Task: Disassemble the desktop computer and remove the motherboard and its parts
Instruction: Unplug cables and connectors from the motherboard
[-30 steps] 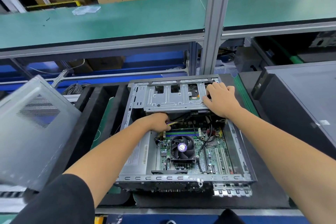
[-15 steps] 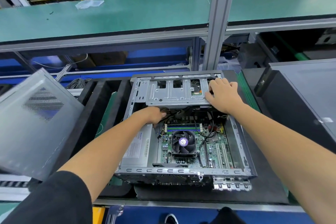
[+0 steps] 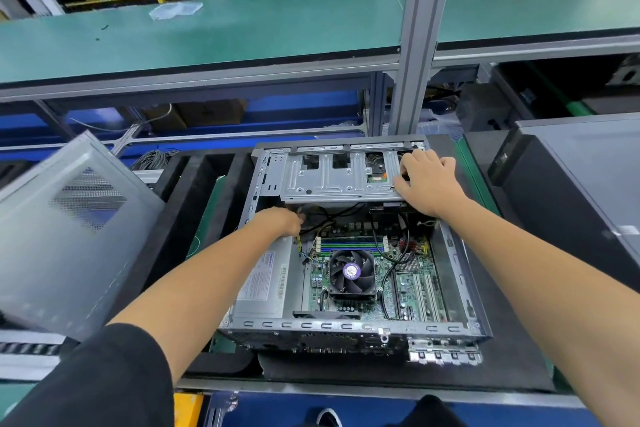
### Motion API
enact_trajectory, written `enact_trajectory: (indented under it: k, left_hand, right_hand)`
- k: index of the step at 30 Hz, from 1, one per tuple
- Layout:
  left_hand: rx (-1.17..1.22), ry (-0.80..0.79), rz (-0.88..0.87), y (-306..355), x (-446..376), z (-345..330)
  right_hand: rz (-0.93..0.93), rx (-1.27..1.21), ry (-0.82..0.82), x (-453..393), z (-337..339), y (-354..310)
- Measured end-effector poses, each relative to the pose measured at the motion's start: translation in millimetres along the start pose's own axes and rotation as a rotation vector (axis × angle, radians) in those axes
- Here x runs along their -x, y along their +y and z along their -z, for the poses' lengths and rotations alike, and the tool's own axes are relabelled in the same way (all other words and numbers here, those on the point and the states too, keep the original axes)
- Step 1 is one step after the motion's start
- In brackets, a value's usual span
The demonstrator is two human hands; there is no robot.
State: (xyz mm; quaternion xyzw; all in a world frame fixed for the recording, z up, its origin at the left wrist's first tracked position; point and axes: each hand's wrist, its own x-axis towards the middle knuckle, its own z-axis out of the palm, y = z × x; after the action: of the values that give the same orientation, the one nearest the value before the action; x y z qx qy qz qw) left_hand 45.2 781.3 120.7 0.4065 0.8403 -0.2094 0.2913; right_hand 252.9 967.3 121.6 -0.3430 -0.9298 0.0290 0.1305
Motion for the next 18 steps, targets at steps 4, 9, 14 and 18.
enact_trajectory:
  k: [4, 9, 14, 18]
  left_hand:
    - [0.008, -0.004, -0.033, 0, 0, 1]
    - [0.279, -0.012, -0.298, 12, 6, 2]
    - [0.154, -0.042, -0.410, 26, 3, 4]
    - [0.038, 0.033, -0.358, 27, -7, 6]
  right_hand:
    - [0.000, 0.001, 0.014, -1, -2, 1]
    - [0.001, -0.003, 0.031, -1, -4, 1]
    - [-0.002, -0.002, 0.028, 0, -4, 2]
    - [0.000, 0.000, 0.020, -2, -4, 2]
